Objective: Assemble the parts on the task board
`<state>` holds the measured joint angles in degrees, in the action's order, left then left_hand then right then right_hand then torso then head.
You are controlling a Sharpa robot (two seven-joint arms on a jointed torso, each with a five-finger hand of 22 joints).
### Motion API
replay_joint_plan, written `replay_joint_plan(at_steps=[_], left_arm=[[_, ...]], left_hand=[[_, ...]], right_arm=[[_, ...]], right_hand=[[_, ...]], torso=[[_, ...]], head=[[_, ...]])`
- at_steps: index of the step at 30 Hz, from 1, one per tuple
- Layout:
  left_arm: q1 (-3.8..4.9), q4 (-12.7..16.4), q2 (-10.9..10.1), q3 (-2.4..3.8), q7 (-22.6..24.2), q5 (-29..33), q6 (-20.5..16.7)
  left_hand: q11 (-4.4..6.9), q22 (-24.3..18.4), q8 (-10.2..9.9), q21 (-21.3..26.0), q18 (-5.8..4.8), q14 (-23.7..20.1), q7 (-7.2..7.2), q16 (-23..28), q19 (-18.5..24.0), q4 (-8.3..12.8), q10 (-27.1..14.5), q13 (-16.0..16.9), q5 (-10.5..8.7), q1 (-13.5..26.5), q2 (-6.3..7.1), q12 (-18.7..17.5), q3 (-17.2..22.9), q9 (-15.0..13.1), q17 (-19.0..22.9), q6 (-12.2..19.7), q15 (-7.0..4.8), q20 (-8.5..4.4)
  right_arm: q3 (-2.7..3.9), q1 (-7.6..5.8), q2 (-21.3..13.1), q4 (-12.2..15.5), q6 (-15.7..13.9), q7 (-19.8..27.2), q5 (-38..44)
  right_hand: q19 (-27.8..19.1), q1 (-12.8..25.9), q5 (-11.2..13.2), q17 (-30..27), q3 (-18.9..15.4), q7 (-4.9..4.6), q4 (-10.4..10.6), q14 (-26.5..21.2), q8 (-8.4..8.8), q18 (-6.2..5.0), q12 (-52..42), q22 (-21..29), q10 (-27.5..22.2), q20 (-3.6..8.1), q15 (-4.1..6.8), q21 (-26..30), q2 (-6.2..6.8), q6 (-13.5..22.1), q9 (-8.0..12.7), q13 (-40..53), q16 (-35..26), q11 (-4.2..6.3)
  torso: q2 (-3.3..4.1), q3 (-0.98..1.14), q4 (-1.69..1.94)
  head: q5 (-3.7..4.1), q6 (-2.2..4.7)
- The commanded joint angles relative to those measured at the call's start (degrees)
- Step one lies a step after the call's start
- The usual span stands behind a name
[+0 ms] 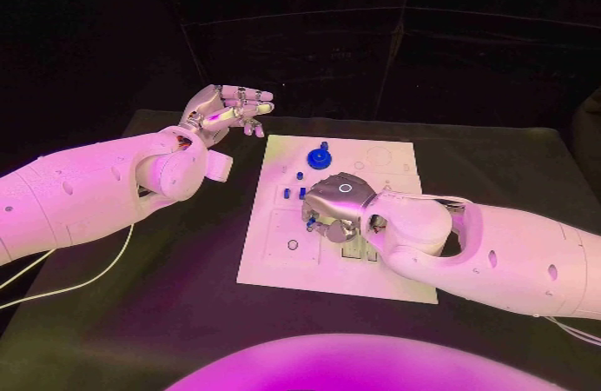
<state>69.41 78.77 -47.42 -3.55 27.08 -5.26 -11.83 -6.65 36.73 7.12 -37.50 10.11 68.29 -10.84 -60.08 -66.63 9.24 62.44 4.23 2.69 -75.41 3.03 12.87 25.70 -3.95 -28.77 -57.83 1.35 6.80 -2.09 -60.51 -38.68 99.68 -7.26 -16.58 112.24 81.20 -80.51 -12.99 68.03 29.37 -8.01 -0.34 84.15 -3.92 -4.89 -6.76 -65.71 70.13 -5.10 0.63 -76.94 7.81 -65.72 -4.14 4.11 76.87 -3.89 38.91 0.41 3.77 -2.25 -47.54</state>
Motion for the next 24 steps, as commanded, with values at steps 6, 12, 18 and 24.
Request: replay_joint_plan(at_steps=[6,12,18,24], left_arm=[[0.09,0.12,-0.04,0.05,-0.01,0.2,0.6],[0.09,0.12,-0.07,0.05,-0.07,0.2,0.63],[0.09,0.13,-0.08,0.05,-0.06,0.2,0.61],[0.09,0.13,-0.08,0.05,-0.06,0.2,0.62]], left_hand=[[-0.01,-0.06,0.13,0.23,0.35,-0.4,-0.26,0.25,0.34,-0.04,-0.59,-0.08,0.13,-0.39,-0.02,0.41,-0.34,0.07,0.09,0.42,0.01,-0.02],[-0.02,-0.07,0.12,0.24,0.34,-0.42,-0.27,0.25,0.34,-0.05,-0.65,-0.09,0.13,-0.38,-0.02,0.42,-0.37,0.07,0.11,0.47,0.02,-0.01],[-0.04,-0.08,0.11,0.25,0.34,-0.43,-0.29,0.25,0.35,-0.04,-0.7,-0.1,0.13,-0.38,-0.02,0.43,-0.4,0.08,0.12,0.52,0.03,0.0],[-0.04,-0.08,0.11,0.25,0.34,-0.43,-0.29,0.25,0.35,-0.04,-0.7,-0.1,0.13,-0.38,-0.02,0.43,-0.4,0.08,0.12,0.52,0.03,0.0]], right_arm=[[0.03,-0.1,0.38,-0.06,3.07,-0.5,1.22],[0.03,-0.1,0.44,-0.13,4.41,-0.9,1.18],[0.02,-0.11,0.67,-0.33,5.11,-1.09,1.19],[0.02,-0.11,0.96,-0.63,5.42,-0.98,1.2]], right_hand=[[0.04,1.0,0.38,-0.08,-0.16,0.1,-0.05,2.16,-0.26,0.1,-0.31,0.04,0.54,0.28,0.39,-0.18,0.01,-0.44,-0.07,0.1,0.15,0.07],[0.04,1.07,0.44,-0.09,-0.19,0.11,-0.04,2.15,-0.26,0.1,-0.31,0.04,0.56,0.29,0.4,-0.17,0.02,-0.46,-0.07,0.11,0.15,0.09],[0.04,1.15,0.51,-0.12,-0.21,0.13,-0.03,2.15,-0.27,0.09,-0.31,0.05,0.57,0.3,0.41,-0.17,0.01,-0.5,-0.08,0.11,0.14,0.11],[0.04,1.15,0.51,-0.12,-0.21,0.13,-0.03,2.15,-0.27,0.09,-0.31,0.05,0.57,0.3,0.41,-0.17,0.01,-0.5,-0.08,0.11,0.14,0.11]], torso=[[-0.01,0.03,-0.03],[0.01,0.05,-0.02],[-0.01,0.03,-0.02],[-0.01,0.03,-0.07]], head=[[-0.08,-0.19],[-0.13,-0.28],[-0.15,-0.33],[-0.16,-0.37]])
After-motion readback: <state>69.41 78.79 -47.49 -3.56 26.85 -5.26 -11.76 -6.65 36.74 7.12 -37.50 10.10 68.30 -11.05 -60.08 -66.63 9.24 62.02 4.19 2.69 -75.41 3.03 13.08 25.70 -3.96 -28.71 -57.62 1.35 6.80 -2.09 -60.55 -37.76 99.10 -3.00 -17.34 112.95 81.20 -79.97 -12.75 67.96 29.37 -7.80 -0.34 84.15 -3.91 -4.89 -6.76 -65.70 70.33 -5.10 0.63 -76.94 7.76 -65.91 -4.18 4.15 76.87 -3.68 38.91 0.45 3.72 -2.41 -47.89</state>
